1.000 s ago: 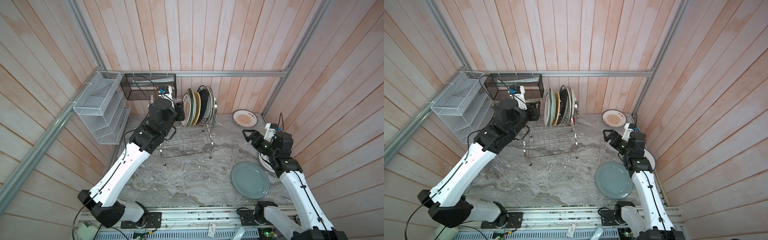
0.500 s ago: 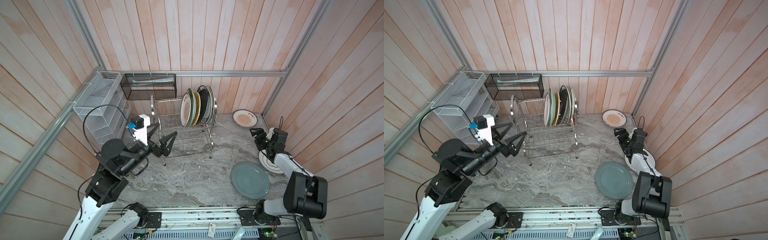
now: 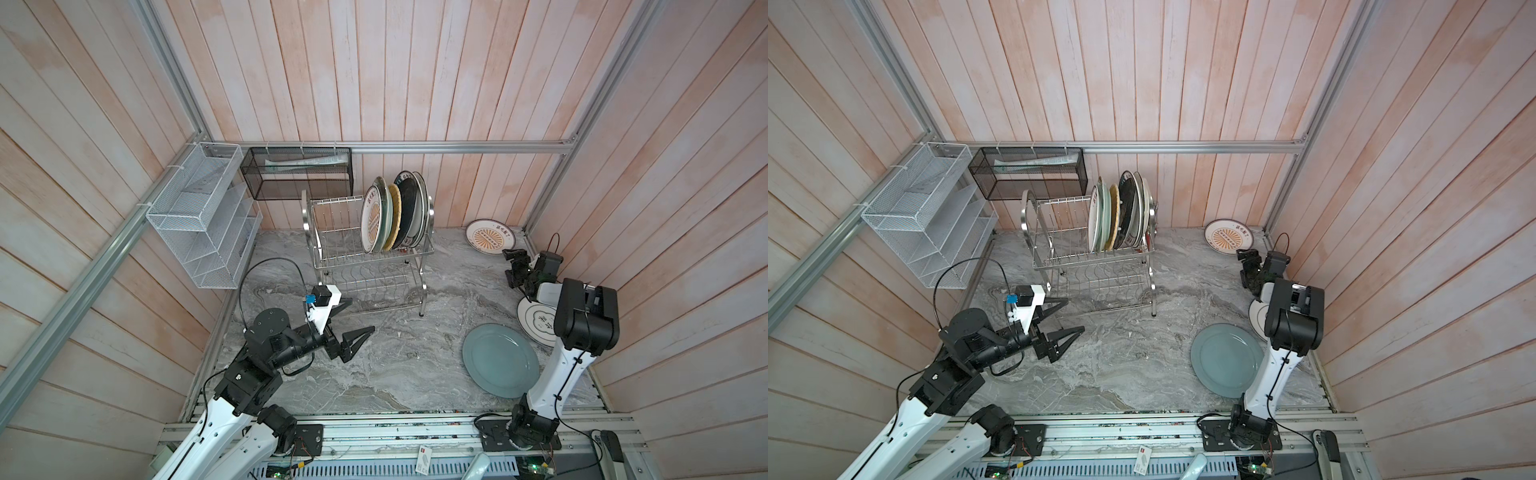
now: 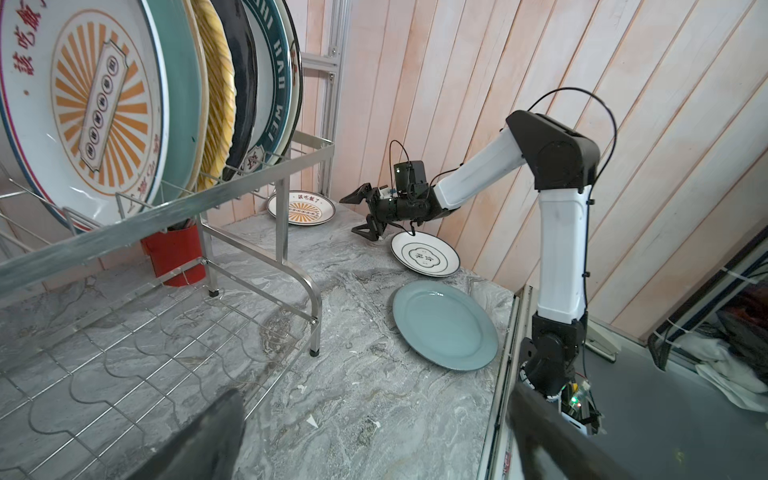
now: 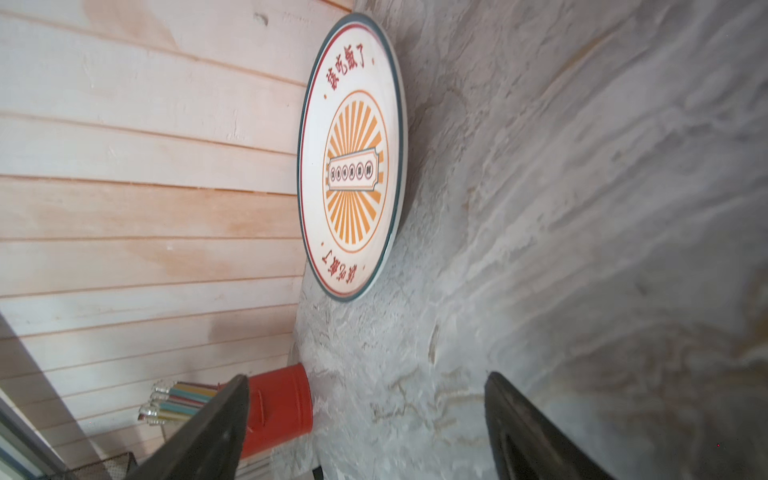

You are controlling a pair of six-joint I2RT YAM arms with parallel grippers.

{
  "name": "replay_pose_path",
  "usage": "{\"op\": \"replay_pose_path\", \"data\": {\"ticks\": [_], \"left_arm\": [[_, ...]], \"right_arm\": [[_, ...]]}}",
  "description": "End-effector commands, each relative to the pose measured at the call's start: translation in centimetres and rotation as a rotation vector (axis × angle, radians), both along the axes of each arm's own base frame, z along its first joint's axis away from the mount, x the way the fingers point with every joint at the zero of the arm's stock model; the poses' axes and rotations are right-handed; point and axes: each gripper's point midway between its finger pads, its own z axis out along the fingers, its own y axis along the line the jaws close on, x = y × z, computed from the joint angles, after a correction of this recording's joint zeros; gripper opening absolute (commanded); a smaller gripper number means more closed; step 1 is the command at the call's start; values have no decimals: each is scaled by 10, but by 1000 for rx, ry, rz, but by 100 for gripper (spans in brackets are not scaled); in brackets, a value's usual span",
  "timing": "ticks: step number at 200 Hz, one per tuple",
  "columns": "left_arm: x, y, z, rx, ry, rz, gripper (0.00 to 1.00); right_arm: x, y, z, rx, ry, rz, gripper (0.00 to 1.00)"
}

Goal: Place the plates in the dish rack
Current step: 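Grasp the next sunburst plate rim with the right gripper while the left gripper retracts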

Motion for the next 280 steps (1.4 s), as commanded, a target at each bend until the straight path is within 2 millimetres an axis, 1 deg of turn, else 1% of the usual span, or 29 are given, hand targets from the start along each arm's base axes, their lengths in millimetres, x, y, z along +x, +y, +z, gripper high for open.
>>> {"op": "replay_pose_path", "data": {"ticks": [1, 53, 69, 93, 120, 134, 150, 164, 175, 177, 191, 198, 209, 228, 235, 238, 242, 248, 260, 280], "left_arm": [[-2, -1, 23, -70, -71, -13, 100], [6, 4, 27, -84, -78, 43, 100], [7, 6, 29, -97, -77, 59, 100], [10, 10, 33, -112, -77, 92, 100], [10, 15, 41, -139, -82, 116, 100], [9, 17, 44, -150, -80, 124, 100], [9, 18, 44, -154, -72, 132, 100], [8, 19, 44, -159, -66, 132, 100], [7, 19, 44, -164, -62, 135, 100], [7, 20, 44, -165, -63, 133, 100], [7, 20, 42, -164, -58, 134, 100], [7, 19, 41, -163, -55, 131, 100], [7, 18, 40, -161, -49, 127, 100], [6, 14, 37, -161, -40, 100, 100], [4, 11, 37, -163, -42, 79, 100], [4, 9, 36, -162, -39, 69, 100], [4, 7, 35, -162, -37, 59, 100], [4, 4, 33, -160, -30, 46, 100], [4, -3, 30, -153, -25, 20, 100], [-3, -25, 26, -137, -45, -38, 100]], "right_arm": [[19, -2, -4, 63, -14, -13, 86], [55, -6, -29, 133, 27, -38, 77], [67, -2, -35, 151, 43, -33, 72], [79, 3, -47, 152, 89, -36, 66], [84, 5, -56, 177, 109, -61, 51], [86, 7, -60, 178, 109, -66, 39], [88, 6, -60, 185, 91, -77, 26], [88, 5, -56, 190, 65, -80, 11], [87, 6, -48, 187, 46, -77, 1], [86, 4, -48, 187, 46, -79, 0], [80, 1, -30, 156, 15, -93, 0], [74, 1, -25, 149, 12, -94, 0], [66, 0, -7, 144, -18, -86, 0], [44, 3, 16, 121, -27, -70, 0], [33, 5, 26, 115, -28, -61, 0], [28, 7, 25, 116, -20, -56, 0], [22, 10, 34, 111, -27, -48, 0], [10, 13, 41, 105, -25, -40, 0], [-15, 20, 47, 95, 1, -32, 0], [-57, 34, 56, 85, 73, 4, 0]]}}
